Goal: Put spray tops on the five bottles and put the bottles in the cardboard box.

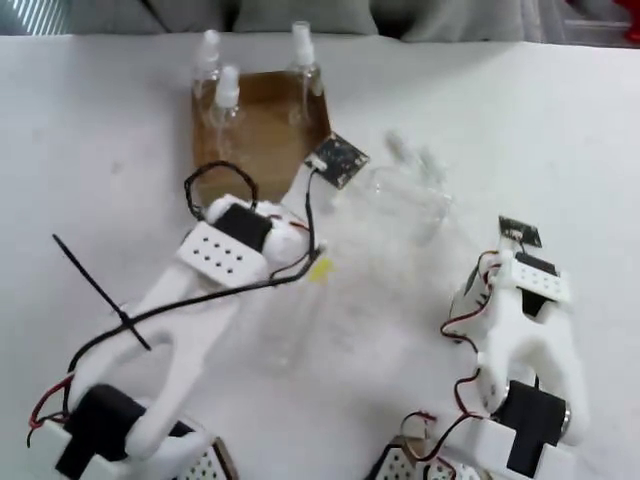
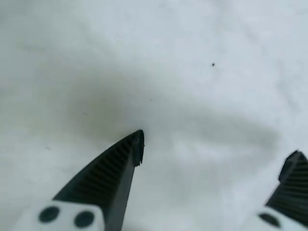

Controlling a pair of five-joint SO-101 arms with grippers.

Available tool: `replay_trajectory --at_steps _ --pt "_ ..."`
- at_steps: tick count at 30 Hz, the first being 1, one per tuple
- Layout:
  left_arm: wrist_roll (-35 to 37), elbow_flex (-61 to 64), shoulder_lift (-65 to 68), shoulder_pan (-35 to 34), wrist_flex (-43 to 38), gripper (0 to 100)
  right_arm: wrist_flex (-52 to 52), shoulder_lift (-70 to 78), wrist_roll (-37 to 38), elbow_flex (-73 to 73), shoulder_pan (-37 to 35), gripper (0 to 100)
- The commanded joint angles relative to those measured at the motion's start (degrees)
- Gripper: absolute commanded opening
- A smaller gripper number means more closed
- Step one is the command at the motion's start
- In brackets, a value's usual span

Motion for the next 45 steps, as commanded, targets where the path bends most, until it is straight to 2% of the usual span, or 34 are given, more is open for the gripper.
replay_trajectory --at_steps 1,5,14,20,24,31,35,39,45 --pt "4.9 -3.4 2.9 0.1 0.1 33 -0.7 -1.7 0.6 -0.3 -1.6 40.5" --pt "8.4 -5.5 5.9 0.0 0.1 30 -0.7 -1.7 0.6 -0.3 -1.6 40.5" --pt "8.7 -10.2 14.5 -1.3 1.5 30 -0.7 -1.7 0.6 -0.2 -1.4 40.5" --pt "8.9 -18.2 16.4 -1.4 13.1 30 -0.7 -1.7 0.6 -0.2 -1.4 40.5" --pt "12.6 -20.1 16.5 -1.5 14.6 30 -0.7 -1.7 0.6 -0.2 -1.4 40.5" --pt "21.5 -18.5 16.6 -1.3 13.9 44 -0.7 -1.7 0.6 -0.2 -1.4 40.5" --pt "20.7 -17.7 16.6 -0.8 13.8 43 -0.7 -1.7 0.6 -0.2 -1.4 40.5" --pt "16.8 -17.5 17.2 -1.2 13.8 40 -0.7 -1.7 0.6 -0.2 -1.4 40.5" --pt "13.7 -21.6 26.2 -1.3 13.7 33 -0.7 -1.7 0.6 -0.2 -1.4 40.5"
